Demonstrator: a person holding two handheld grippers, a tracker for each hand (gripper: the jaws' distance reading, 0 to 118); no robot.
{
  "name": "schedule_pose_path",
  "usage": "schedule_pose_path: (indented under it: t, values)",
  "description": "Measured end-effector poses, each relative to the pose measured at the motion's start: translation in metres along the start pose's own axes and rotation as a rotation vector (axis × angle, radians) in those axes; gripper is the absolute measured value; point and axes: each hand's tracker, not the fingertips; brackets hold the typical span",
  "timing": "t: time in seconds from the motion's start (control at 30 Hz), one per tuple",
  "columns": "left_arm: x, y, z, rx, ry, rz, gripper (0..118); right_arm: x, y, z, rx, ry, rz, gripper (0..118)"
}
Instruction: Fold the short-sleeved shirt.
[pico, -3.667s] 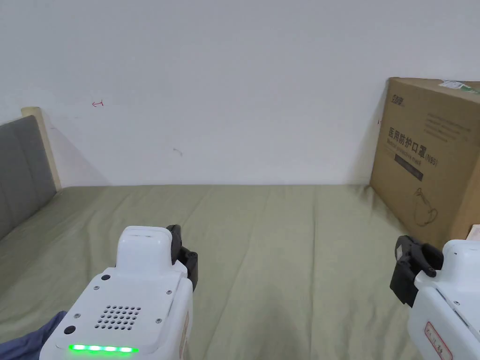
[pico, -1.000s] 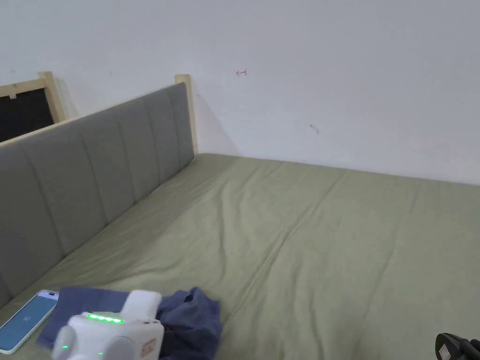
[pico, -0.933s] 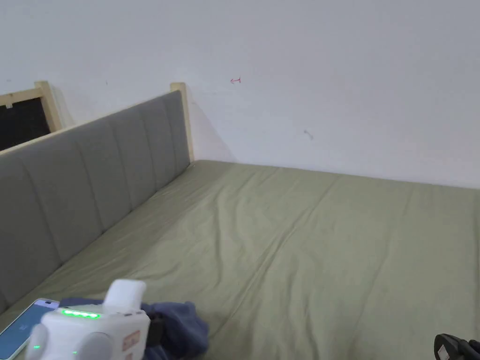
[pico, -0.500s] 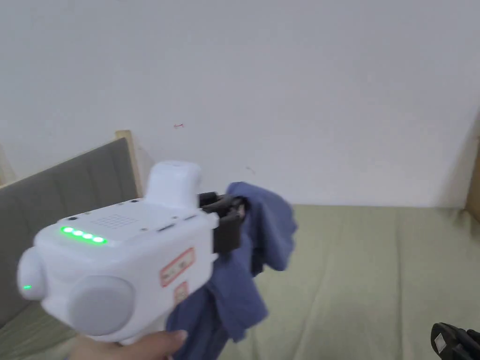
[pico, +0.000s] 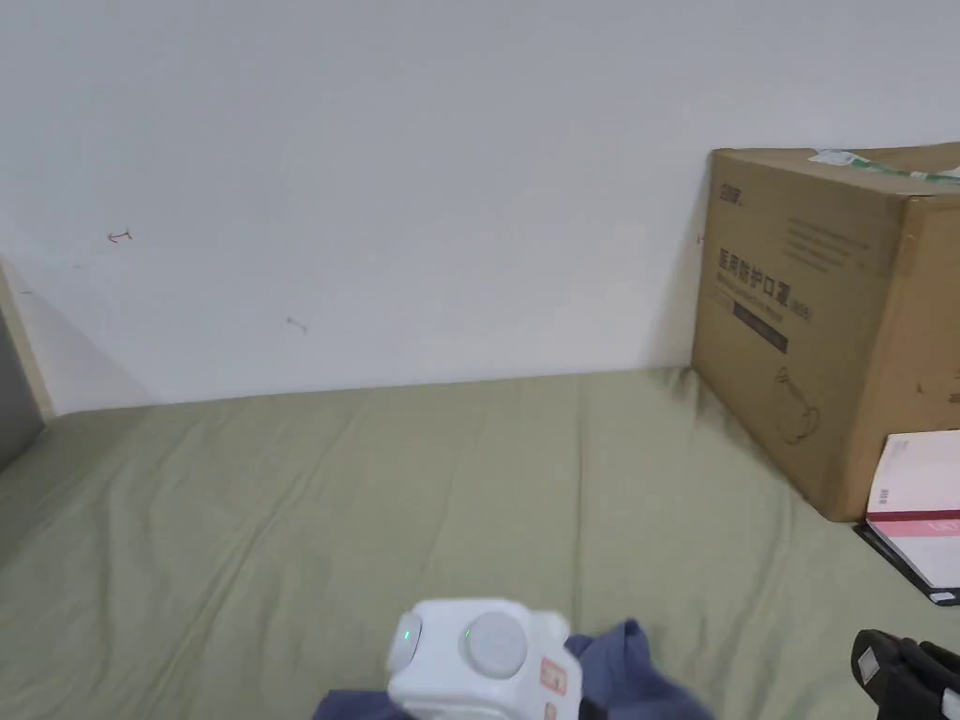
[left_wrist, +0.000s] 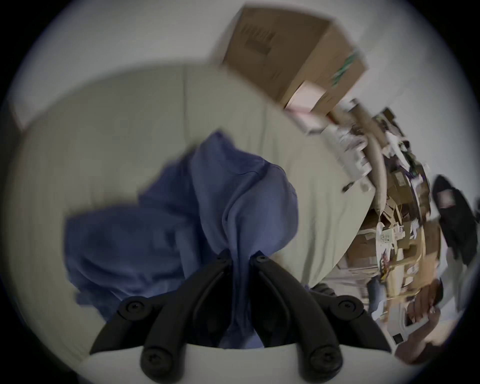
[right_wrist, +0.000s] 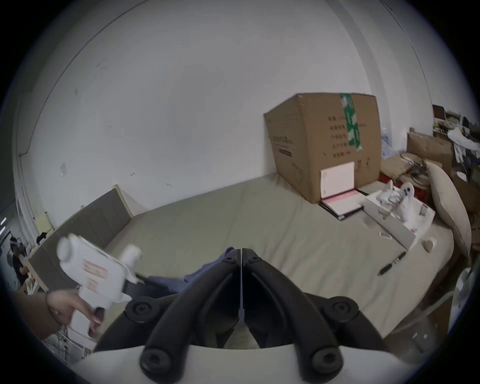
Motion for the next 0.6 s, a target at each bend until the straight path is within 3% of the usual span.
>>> schedule_pose_path:
  t: [0.07,0.13,0.17,0.3,0.43,0.5,0.6]
  values:
    - [-0.02,-0.014,-0.019,-0.061,-0.024,0.115,23,0.004,-0.006,-0.004,-0.023,-0.006,-0.01,1]
    - [-0.035,-0.021,-0.024,-0.079,-0.023,0.196,76,0.004,-0.011,-0.007,-0.038,-0.002,-0.021,1]
    - [-0.041,-0.026,-0.019,-0.075,-0.045,0.207,93,0.003,-0.013,-0.009,-0.045,0.003,-0.025,1]
    - [-0.051,-0.023,0.029,0.043,-0.069,0.206,94,-0.009,-0.013,-0.013,-0.062,0.03,-0.028,1]
    - [-0.052,-0.034,0.123,0.398,-0.042,0.158,94,-0.027,-0.005,-0.012,-0.047,0.071,-0.009,1]
    - [-0.049,-0.059,0.167,0.647,0.022,0.099,94,-0.038,0.0,-0.007,-0.015,0.095,0.012,1]
    - [-0.04,-0.107,0.205,0.956,0.248,-0.018,90,-0.055,0.005,0.003,0.082,0.144,0.067,1]
